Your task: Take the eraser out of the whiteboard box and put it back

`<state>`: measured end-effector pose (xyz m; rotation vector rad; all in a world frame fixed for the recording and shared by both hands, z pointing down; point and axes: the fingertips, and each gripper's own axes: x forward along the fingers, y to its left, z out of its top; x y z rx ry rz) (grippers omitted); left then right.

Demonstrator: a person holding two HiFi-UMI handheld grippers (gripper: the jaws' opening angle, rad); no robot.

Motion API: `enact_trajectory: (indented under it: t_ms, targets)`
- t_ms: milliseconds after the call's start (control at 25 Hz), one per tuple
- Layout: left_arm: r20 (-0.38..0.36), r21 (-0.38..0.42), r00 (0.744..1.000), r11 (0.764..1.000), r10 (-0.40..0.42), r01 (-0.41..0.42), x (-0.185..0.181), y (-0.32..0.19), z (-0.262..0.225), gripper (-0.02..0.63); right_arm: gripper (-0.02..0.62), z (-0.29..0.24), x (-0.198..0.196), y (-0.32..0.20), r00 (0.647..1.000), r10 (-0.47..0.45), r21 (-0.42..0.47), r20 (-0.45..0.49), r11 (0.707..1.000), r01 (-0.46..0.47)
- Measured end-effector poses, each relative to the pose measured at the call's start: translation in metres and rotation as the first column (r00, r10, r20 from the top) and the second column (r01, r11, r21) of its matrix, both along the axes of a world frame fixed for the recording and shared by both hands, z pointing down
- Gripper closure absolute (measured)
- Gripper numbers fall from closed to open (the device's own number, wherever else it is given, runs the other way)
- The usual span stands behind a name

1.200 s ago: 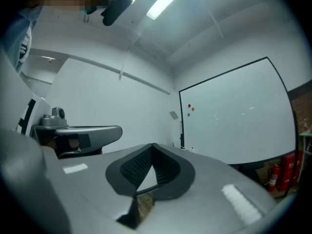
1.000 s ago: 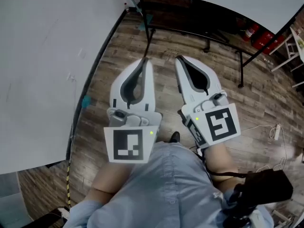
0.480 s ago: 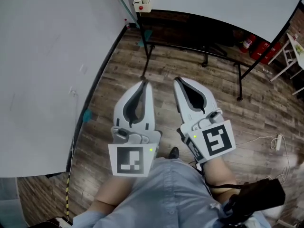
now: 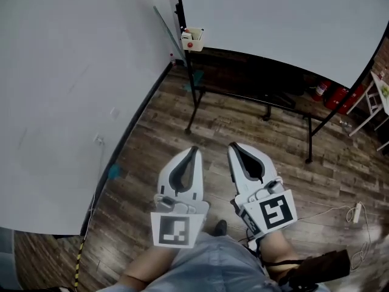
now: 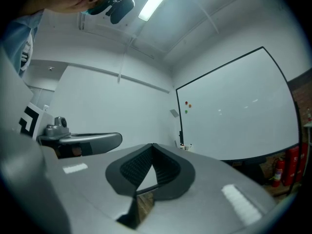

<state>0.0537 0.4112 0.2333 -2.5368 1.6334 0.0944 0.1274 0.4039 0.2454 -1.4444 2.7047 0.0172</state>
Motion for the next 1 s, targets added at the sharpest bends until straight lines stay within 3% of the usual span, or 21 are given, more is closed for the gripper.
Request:
enact_trajectory:
  t_ms: [360, 1000]
  targets:
    - [-0.006, -0.003, 1.0, 1.0, 0.02, -0.02, -0.023, -0.075, 0.006, 0.601, 0.594, 0.003, -0.024, -0.072, 1.0, 0.006, -0.006, -0.006, 1.0, -0.006]
    - [-0.057, 0.027, 0.997, 0.998, 0.058, -0.056, -0.095, -0.224, -0.006, 0.601, 0.594, -0.009, -0.094, -0.221, 0.998, 0.052, 0.008, -0.042, 0.999, -0.052]
